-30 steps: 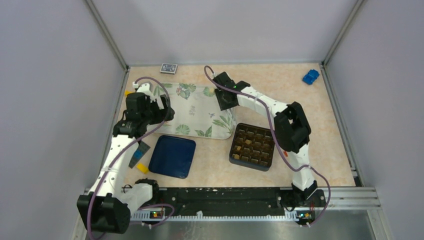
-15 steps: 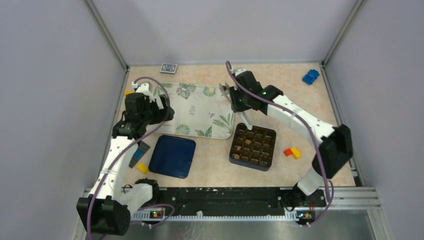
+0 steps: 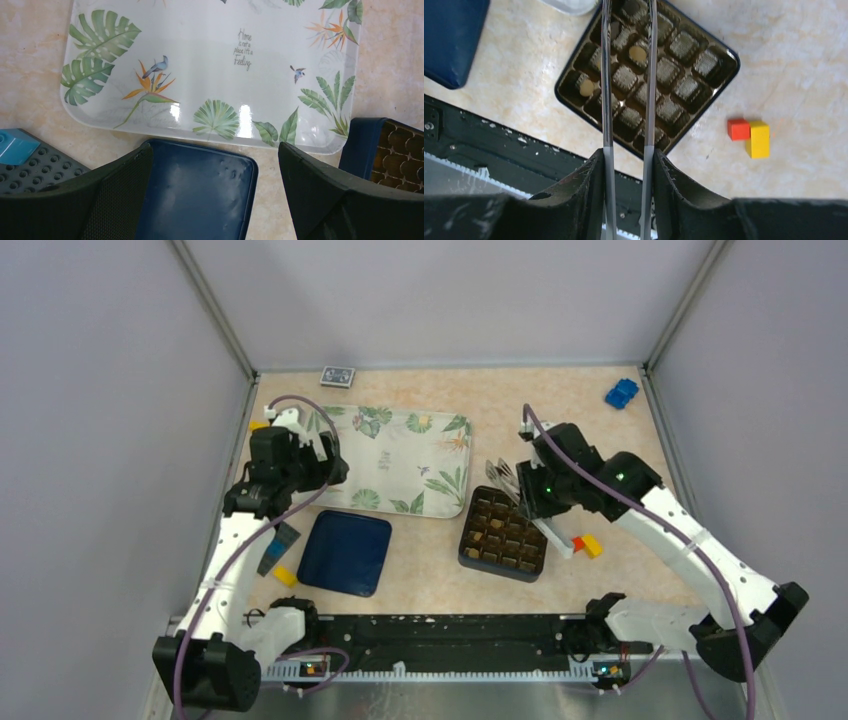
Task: Pack the chocolate
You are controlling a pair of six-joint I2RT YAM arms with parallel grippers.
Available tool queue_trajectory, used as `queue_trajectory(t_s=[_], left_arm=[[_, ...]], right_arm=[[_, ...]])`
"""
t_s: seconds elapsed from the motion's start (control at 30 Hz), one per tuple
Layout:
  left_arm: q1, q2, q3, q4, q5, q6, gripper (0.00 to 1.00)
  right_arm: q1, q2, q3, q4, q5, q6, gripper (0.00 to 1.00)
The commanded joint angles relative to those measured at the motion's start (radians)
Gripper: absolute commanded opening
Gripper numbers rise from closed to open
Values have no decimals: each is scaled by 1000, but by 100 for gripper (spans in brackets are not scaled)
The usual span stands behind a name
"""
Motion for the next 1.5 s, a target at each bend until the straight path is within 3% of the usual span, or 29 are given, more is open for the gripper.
queue_trajectory(t_s=[0.0,0.8,1.1,1.47], left_arm=[[3,-22,46,14,21,-4,99],[3,-34,49,10,41,-19,99],[3,-32,41,16,39,-14,99],[3,-23,32,28,43,-16,99]], right_arm=[[13,-69,-29,-135,-11,62,15],[13,-99,-177,-175,-4,119,18],[13,-91,-174,-178,-7,116,35],[13,-82,-137,-187,12,110,40]])
